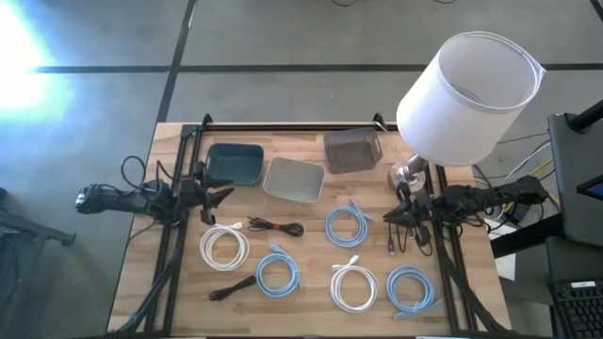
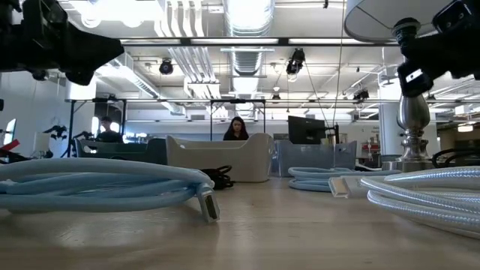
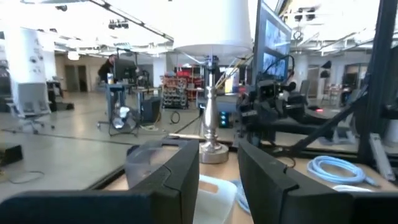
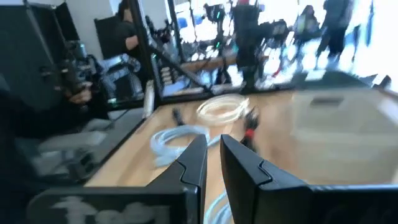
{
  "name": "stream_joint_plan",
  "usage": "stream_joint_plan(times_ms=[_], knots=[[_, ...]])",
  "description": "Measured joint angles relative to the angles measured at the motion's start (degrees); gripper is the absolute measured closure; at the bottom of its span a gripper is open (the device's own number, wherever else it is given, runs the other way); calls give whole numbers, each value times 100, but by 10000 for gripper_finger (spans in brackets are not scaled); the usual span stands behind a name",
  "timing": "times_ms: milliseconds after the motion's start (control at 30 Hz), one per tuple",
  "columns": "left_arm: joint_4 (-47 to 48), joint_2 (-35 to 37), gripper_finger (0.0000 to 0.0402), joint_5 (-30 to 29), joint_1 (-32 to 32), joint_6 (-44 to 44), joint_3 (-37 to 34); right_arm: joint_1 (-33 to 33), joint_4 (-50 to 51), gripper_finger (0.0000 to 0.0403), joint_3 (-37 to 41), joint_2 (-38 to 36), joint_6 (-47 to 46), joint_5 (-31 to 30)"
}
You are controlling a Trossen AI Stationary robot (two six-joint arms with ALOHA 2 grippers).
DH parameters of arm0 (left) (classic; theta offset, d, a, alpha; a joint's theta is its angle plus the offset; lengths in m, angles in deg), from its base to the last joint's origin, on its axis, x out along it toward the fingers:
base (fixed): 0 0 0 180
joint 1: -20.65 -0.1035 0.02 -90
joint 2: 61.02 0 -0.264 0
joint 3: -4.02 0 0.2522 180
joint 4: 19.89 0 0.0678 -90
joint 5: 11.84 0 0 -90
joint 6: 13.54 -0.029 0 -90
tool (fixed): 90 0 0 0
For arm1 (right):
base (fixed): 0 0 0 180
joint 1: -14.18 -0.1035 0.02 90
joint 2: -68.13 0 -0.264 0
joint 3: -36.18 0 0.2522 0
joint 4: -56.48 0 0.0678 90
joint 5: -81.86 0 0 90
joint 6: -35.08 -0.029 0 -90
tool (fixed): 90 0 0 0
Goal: Pick & Place USB Port
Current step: Put the top left black charger cable into the gray bin
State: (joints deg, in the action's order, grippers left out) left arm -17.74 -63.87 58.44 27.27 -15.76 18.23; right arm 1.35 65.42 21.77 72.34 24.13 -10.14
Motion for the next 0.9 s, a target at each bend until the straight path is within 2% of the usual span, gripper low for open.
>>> stream_joint_plan(times_ms=[67, 167, 267, 467, 567, 667, 767, 900], knots=[[24, -77, 287, 109, 0, 183, 0, 0, -242, 360, 0, 2, 595, -288], [-47, -284, 285, 121, 0, 376, 4, 1, -784, 360, 1, 2, 1516, -1091], [42, -625, 269, 121, 0, 391, 94, 1, -1285, 360, 1, 2, 1859, -1592], [5, -1609, 206, 122, 0, 391, 650, 5, -2177, 360, 1, 58, 2276, -1624], [64, -2196, 188, 174, 0, 459, 924, 35, -2418, 360, 1, 149, 2311, -1651], [106, -2853, 185, 357, 0, 760, 1158, 110, -2430, 360, 1, 348, 2216, -1666], [105, -3517, 187, 789, 2, 906, 1395, 196, -2448, 358, -16, 622, 1996, -1670], [190, -4366, 190, 1125, 2, 996, 1680, 280, -2398, 337, -309, 1182, 1736, -1677]])
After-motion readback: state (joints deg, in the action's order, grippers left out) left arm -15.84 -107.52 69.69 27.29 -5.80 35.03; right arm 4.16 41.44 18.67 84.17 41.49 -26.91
